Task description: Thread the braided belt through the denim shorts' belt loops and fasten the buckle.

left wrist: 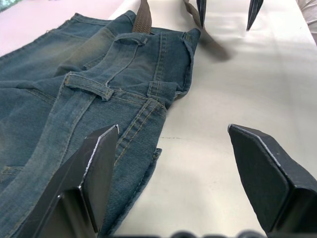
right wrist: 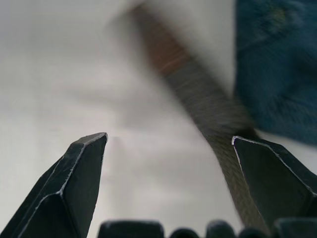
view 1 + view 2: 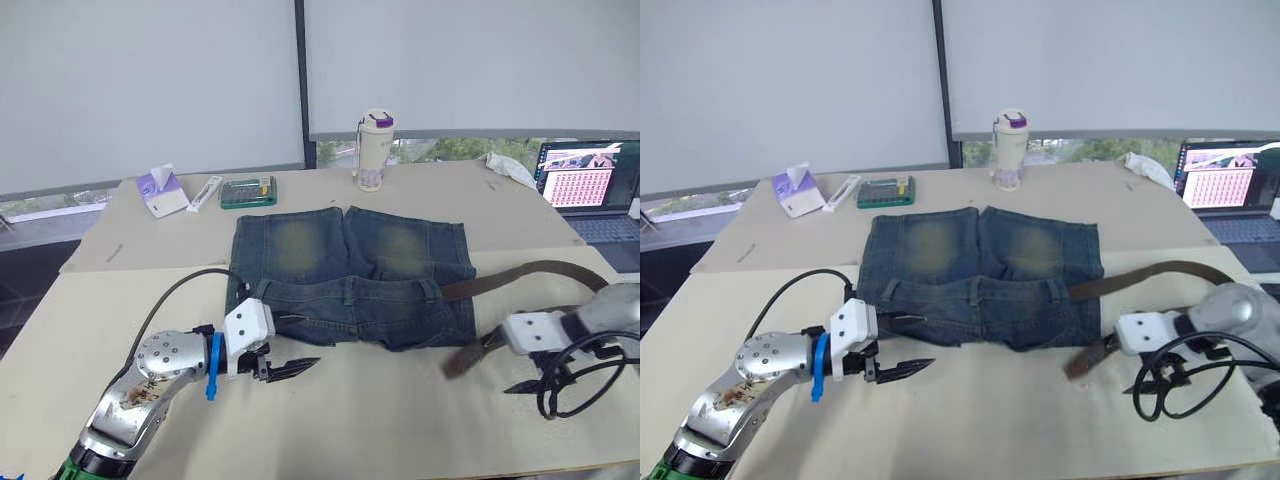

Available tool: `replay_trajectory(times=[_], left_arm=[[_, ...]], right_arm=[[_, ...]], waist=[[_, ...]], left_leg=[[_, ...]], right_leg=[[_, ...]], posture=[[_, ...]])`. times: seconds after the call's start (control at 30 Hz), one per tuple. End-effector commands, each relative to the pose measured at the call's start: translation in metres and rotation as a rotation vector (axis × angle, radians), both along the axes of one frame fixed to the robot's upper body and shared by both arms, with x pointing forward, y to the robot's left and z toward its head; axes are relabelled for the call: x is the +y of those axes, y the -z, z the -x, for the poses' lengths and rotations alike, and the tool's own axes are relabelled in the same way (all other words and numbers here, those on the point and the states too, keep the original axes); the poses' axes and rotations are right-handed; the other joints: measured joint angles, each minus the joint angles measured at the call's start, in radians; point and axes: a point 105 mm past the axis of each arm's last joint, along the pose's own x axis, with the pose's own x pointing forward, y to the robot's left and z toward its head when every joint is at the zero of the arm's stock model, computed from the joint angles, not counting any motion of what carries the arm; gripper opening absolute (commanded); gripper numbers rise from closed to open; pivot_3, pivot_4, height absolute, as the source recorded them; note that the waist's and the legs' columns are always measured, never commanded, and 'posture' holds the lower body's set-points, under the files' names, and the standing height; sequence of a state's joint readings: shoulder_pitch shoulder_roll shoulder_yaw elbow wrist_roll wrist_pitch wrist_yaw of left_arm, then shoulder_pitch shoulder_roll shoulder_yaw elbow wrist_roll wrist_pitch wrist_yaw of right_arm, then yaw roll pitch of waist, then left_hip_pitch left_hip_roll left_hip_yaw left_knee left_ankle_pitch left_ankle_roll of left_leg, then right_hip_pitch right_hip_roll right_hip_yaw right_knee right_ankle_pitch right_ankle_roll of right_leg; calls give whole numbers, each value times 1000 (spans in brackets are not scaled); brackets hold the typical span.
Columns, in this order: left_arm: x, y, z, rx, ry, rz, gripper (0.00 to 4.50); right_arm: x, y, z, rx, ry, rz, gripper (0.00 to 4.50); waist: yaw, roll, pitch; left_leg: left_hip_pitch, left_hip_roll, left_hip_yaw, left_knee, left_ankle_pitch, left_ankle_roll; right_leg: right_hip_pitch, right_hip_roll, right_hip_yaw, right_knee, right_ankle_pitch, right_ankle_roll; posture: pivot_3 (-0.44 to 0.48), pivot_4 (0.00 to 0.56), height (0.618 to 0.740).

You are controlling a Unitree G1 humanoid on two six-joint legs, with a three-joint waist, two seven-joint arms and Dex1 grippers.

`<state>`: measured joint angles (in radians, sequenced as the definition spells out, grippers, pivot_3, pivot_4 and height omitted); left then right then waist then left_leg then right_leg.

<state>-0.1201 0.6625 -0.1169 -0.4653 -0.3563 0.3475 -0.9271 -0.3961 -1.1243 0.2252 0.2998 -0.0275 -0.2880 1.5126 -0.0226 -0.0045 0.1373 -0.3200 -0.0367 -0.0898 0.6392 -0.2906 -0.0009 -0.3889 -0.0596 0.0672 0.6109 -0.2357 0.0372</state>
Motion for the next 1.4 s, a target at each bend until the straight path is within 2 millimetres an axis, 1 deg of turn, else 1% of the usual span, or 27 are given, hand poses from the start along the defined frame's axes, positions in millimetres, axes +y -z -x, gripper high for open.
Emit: replay_trajectory(times=[0.03, 0.13, 0.2, 0.27, 0.33, 0.4, 0.5, 0.53, 0.57, 0.63, 0.67, 0.87, 1.0, 1.03, 1.1, 1.13, 1.2, 1.27, 1.4], left_arm=[[-4, -9, 2, -44, 14, 12, 3746], [-4, -11, 2, -48, 7, 15, 3746], [-3, -11, 4, -47, -2, 18, 3746], [-3, -10, 5, -43, -10, 21, 3746], [-4, -10, 6, -41, -12, 24, 3746], [-6, -10, 6, -41, -12, 28, 3746], [-10, -11, 5, -44, -6, 37, 3746], [-11, -11, 5, -45, -4, 39, 3746], [-11, -11, 4, -47, -3, 38, 3746], [-10, -12, 2, -51, -5, 35, 3746], [-9, -12, 1, -53, -6, 33, 3746], [-9, -14, 0, -44, -12, 51, 3746], [-16, -21, 2, 30, 4, 156, 3746], [-19, -22, 4, 66, 17, 182, 3746], [-25, -26, 7, 128, 44, 239, 3746], [-31, -30, 6, 167, 52, 296, 3746], [-43, -32, 4, 190, 70, 335, 3746], [-54, -34, 5, 221, 97, 371, 3746], [-80, -44, -14, 307, 100, 531, 3746]], right_arm=[[-2, -4, -2, 5, -77, 60, 4481], [-6, -13, -6, -4, -52, 67, 4481], [-5, -32, -10, -17, -21, 43, 4481], [0, -50, -15, -38, -3, 14, 4481], [8, -57, -22, -54, 10, -21, 4481], [9, -54, -27, -39, 37, -28, 4481], [7, -32, -31, 47, 121, -37, 4481], [3, -27, -30, 68, 137, -19, 4481], [-5, -19, -28, 86, 139, 41, 4481], [-10, -10, -25, 119, 169, 60, 3948], [-12, -8, -23, 136, 173, 65, 3660], [-17, -17, -11, 156, 208, 38, 1628], [-19, -23, -2, 168, 242, -13, 210], [-17, -26, 0, 172, 262, -63, 34], [-10, -35, 2, 183, 301, -165, 34], [-4, -42, 3, 190, 325, -244, 34], [11, -54, 4, 205, 347, -370, 34], [23, -61, 5, 208, 348, -448, 34], [69, -71, 8, 219, 279, -656, 34]], waist=[[3, 0, 0], [5, 0, 0], [6, 1, 0], [4, 2, 1], [4, 3, 1], [3, 3, 1], [7, 2, 0], [9, 2, 0], [12, 3, 0], [16, 4, 0], [17, 4, 0], [10, 4, 0], [9, 4, 0], [9, 4, 0], [9, 4, 0], [10, 3, 1], [11, 3, 1], [11, 2, 1], [12, -1, 3]], left_leg=[[0, 0, 0, 0, 0, 0], [1, 0, -1, 1, 0, 0], [1, 0, -2, 1, 0, 0], [0, 0, -5, 1, 0, 0], [0, 0, -7, 1, 0, 0], [1, 1, -8, 1, 0, 0], [1, 1, -9, 1, 0, 0], [1, 0, -9, 1, 0, 0], [-1, -1, -9, 2, 0, 0], [-2, -2, -10, 3, 0, 0], [-2, -2, -10, 3, 0, 0], [-1, -1, -11, 2, 0, 0], [-1, -1, -11, 2, 0, 0], [-1, -1, -11, 2, 0, 0], [-1, -1, -11, 2, 0, 0], [-1, -1, -11, 2, 0, 0], [-1, -1, -11, 3, 0, 0], [-2, -1, -11, 4, 0, 0], [-2, -1, -12, 4, 0, 0]], right_leg=[[0, 0, 0, 0, 0, 0], [1, 0, 0, 0, 0, 0], [0, 0, 0, 0, 0, -1], [0, 0, 1, 0, 0, -1], [0, -1, 2, 0, 0, -1], [0, 0, 1, 0, 0, -1], [1, 1, 0, 0, 1, -1], [1, 0, 0, 0, 1, -1], [1, 0, -1, 0, 1, -1], [0, -1, 0, 0, 1, -1], [0, -2, 0, 0, 1, -1], [0, -1, -1, 0, 1, -1], [0, 0, -1, 0, 1, -1], [0, 0, -1, 0, 1, -1], [0, 0, -1, 1, 1, -1], [0, 0, -1, 1, 1, -1], [1, -1, -1, 1, 1, 0], [1, -1, -1, 1, 1, 0], [2, 0, -2, 0, 1, 0]], posture=[[0, 150, 740], [0, 150, 740], [0, 150, 740], [0, 150, 740], [0, 150, 740], [0, 150, 740], [0, 150, 740], [0, 150, 740], [0, 150, 740], [0, 150, 740], [0, 150, 740], [0, 150, 740], [0, 150, 740], [0, 150, 740], [0, 150, 740], [0, 150, 740], [0, 150, 740], [0, 150, 740], [0, 150, 740]])
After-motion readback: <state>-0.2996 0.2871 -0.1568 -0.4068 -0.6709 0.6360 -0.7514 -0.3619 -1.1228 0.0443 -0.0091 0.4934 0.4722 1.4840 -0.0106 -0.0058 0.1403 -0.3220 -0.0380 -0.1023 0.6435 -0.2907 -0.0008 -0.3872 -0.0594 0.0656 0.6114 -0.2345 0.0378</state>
